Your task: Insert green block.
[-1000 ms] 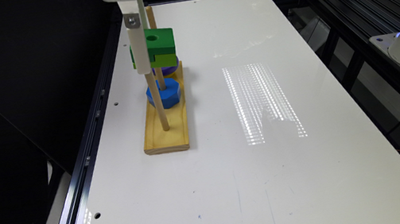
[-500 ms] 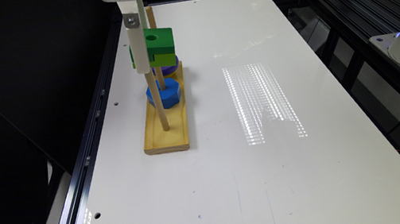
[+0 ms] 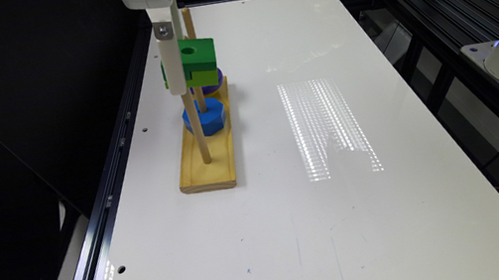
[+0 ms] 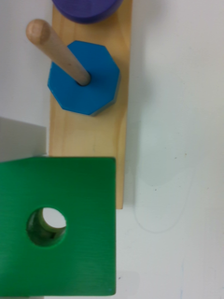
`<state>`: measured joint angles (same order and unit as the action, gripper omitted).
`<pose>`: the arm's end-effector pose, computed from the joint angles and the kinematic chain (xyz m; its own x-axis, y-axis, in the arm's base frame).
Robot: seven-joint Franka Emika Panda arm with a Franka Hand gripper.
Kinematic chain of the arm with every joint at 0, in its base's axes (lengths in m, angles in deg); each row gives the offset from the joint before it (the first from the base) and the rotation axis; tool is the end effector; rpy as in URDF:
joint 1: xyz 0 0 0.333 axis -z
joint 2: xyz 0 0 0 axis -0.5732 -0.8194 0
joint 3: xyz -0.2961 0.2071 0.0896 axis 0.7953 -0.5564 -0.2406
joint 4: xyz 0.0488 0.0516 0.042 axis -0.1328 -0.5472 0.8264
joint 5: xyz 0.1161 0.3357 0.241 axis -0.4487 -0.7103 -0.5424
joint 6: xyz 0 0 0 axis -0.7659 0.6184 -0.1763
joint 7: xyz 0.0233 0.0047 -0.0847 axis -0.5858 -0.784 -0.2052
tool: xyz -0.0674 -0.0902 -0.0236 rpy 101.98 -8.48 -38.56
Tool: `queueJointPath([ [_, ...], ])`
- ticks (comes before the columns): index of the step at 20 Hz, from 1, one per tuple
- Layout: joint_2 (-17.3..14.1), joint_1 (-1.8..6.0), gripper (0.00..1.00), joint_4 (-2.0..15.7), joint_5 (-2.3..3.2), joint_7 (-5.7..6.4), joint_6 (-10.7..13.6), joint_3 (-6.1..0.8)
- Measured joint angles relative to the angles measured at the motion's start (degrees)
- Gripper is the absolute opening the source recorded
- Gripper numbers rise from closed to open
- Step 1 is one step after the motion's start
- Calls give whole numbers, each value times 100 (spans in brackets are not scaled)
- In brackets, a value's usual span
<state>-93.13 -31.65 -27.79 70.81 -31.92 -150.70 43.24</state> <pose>0.6641 0.1248 0.3878 0.7257 -0.6877 0.0222 -0.6839 -0.7244 -0.0864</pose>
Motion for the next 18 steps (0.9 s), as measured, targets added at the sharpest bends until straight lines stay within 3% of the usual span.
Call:
queueJointPath([
  [9, 0, 39, 0, 1, 51, 0, 11, 22],
  [18, 0, 41, 0, 1, 56, 0, 12, 30],
])
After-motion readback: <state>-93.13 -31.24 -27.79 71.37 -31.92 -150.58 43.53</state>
